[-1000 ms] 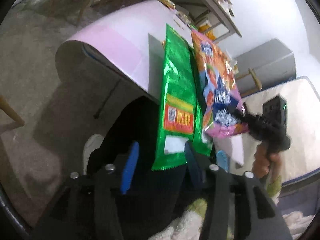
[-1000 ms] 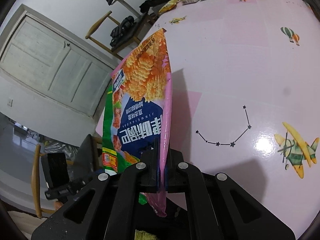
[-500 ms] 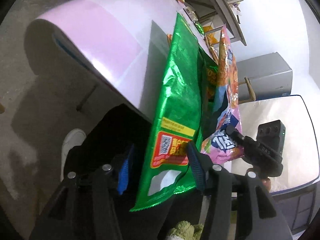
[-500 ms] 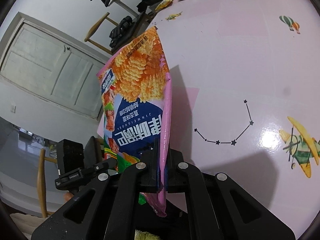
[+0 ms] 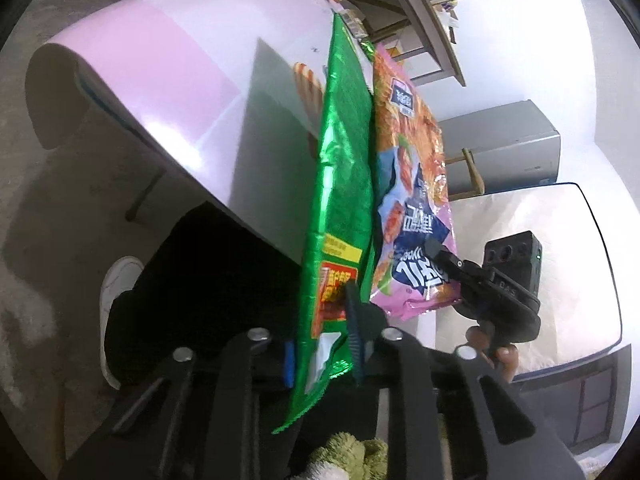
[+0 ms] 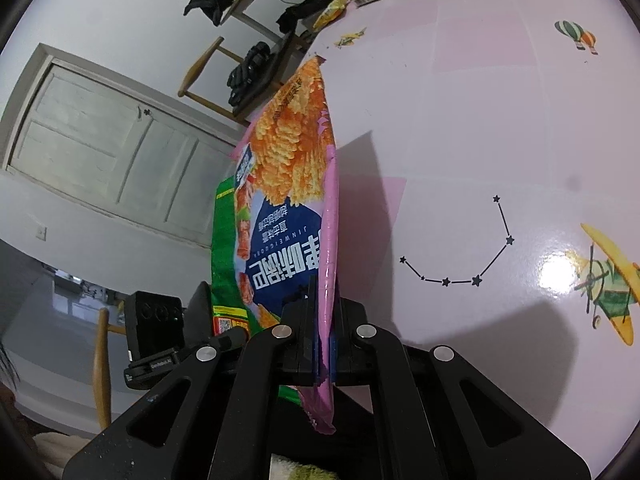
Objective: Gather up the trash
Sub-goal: 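Grasp the green snack bag with the left gripper while the right gripper grasps the pink chip bag, then carry green bag and pink chip bag over the blue wastebasket and open both grippers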
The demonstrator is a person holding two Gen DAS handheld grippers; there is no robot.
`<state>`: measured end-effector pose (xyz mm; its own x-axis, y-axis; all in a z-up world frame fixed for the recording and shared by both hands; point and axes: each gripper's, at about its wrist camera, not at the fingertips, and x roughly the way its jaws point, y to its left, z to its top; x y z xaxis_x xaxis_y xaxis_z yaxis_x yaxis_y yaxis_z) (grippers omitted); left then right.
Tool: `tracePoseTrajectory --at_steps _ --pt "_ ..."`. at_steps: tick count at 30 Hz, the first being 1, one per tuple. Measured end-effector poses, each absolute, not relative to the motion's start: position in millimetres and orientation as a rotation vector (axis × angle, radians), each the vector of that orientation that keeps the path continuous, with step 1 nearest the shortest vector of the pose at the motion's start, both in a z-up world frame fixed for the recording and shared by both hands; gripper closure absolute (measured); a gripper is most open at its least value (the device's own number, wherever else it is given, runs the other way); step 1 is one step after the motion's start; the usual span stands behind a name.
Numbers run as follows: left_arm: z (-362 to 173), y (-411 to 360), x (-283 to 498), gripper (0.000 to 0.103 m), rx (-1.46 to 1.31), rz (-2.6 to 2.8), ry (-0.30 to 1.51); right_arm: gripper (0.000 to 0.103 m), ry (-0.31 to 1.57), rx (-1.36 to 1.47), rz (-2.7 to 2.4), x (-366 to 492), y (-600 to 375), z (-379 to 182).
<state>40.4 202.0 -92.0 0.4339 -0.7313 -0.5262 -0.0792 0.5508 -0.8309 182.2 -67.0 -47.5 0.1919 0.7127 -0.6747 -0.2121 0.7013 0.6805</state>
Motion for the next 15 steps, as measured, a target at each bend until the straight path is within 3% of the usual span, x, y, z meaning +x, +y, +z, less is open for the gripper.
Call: tracePoseTrajectory --at_steps 5,15 --pt "-80 198 35 0.1 -0.922 -0.522 1.02 0.101 1.187 0.529 0.706 175 -77 -37" --pt "-59 191 35 0.102 -0.903 -0.557 0.941 0.102 1.098 0.584 0.725 159 -102 -11"
